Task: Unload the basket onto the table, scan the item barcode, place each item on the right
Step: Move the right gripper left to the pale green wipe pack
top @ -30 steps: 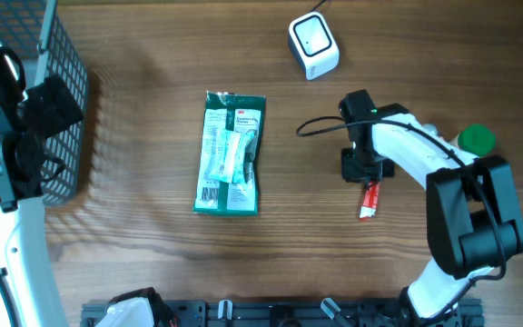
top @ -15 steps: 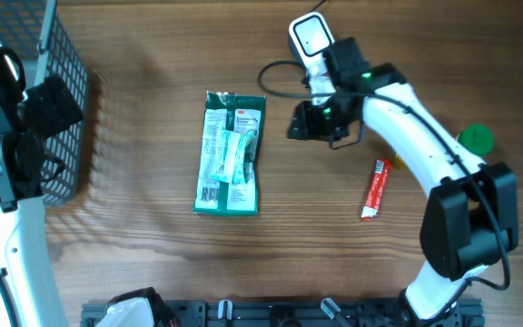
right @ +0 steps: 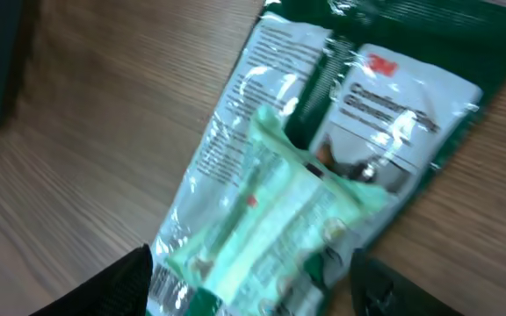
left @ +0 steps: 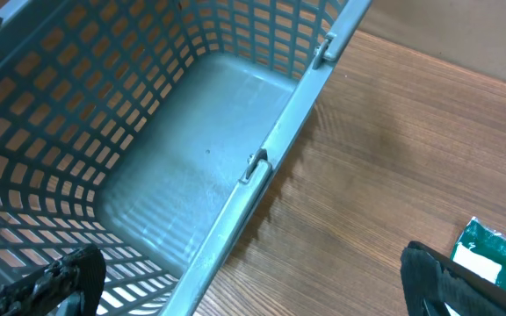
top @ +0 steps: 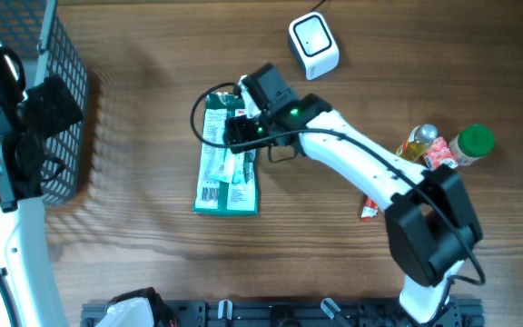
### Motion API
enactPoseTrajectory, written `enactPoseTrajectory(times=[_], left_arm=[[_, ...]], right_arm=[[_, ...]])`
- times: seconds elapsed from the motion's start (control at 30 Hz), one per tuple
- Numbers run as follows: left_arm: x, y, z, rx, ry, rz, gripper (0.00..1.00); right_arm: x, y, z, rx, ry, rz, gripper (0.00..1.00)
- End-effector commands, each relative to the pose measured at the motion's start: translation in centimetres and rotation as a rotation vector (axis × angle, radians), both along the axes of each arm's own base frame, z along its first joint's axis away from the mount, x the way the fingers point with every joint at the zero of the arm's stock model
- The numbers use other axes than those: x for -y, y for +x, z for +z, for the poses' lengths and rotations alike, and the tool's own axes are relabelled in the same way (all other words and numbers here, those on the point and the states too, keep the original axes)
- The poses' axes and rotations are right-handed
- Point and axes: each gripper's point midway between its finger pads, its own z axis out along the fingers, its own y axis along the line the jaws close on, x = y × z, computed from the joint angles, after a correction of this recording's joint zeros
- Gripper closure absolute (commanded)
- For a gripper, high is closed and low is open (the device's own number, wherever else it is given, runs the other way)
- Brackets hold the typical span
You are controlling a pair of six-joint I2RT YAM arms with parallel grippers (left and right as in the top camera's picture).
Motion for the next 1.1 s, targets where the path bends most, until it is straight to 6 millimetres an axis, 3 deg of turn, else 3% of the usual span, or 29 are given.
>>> enactPoseTrajectory(times=[0.0, 0.1, 0.33, 0.6, 0.83, 1.0, 1.07], left_arm=[[-0.1, 0.0, 0.2, 0.002, 0.007, -0.005, 0.0], [-0.1, 0.0, 0.2, 0.002, 0.007, -0.005, 0.0], [-0.1, 0.0, 0.2, 0.002, 0.007, -0.005, 0.0], [-0.1, 0.0, 0.2, 0.002, 0.007, -0.005, 0.0], [-0.1, 0.0, 0.2, 0.002, 0.007, -0.005, 0.0], [-0.1, 0.0, 0.2, 0.002, 0.007, -0.005, 0.0], [-0.1, 0.0, 0.2, 0.002, 0.007, -0.005, 0.0]], right_arm=[[-0.8, 0.7, -2.2, -0.001, -0.014, -0.014, 0.28], [-1.2, 1.2, -2.6, 0.01, -0.001, -0.018, 0.28], [-2.5, 2.8, -1.3, 0.089, 0.064, -0.018, 0.28], [-2.2, 2.1, -4.5, 0.024, 0.022, -0.009, 0.27], [-2.2, 1.8, -4.7, -0.01, 0.03, -0.031, 0.28], [-1.7, 1.5, -5.0, -0.033, 0.013, -0.035, 0.43], [-1.2, 2.3, -4.0, -0.038, 0.041, -0.091, 0.43]])
